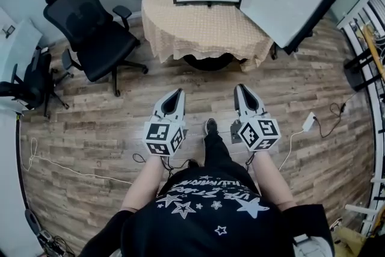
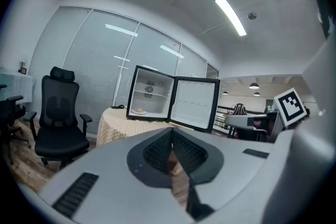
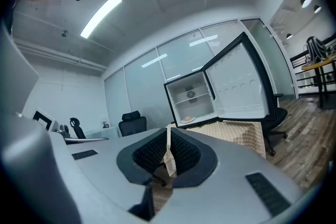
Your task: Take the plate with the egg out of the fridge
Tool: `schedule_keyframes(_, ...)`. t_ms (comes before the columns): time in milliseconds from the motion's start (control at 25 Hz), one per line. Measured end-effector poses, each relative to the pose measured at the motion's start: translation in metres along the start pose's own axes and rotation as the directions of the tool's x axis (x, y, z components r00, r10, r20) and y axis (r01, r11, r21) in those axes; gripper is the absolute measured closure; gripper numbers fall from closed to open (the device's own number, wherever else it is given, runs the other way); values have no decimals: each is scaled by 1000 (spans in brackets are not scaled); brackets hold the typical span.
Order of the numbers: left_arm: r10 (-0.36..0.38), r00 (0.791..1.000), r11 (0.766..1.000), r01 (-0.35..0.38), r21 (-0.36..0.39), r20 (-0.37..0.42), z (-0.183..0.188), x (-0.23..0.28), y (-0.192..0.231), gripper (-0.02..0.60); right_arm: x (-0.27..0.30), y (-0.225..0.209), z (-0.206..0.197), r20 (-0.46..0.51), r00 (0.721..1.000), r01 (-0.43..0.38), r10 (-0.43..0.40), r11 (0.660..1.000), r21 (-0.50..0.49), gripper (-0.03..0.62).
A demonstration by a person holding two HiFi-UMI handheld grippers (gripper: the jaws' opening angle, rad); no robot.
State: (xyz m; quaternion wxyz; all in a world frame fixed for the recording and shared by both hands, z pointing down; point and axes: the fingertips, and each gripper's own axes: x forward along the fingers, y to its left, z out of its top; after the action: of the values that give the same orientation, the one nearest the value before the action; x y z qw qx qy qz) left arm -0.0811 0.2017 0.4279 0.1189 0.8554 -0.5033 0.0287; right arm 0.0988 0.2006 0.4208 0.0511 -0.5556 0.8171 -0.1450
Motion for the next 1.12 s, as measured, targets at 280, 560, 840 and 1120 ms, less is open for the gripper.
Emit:
schedule_keyframes(280,14,1000,1000,-14,13,-19,7,47,14,572,56,-24,9,-12,999,-31,31,999,16,556)
schedule_keyframes(560,17,1000,999,-17,30,-13,33,119,31,572,123,-70,26,-19,999,-39,40,998,53,556)
schedule_keyframes(840,41,999,999,-40,31,-21,48,184,38,572,177,-106,43,-33,996,-79,81,995,55,556)
schedule_keyframes(1120,92,996,994,-92,52,-4,64,231,43,572,222,-144,55,-39,992,-117,120,990,83,556)
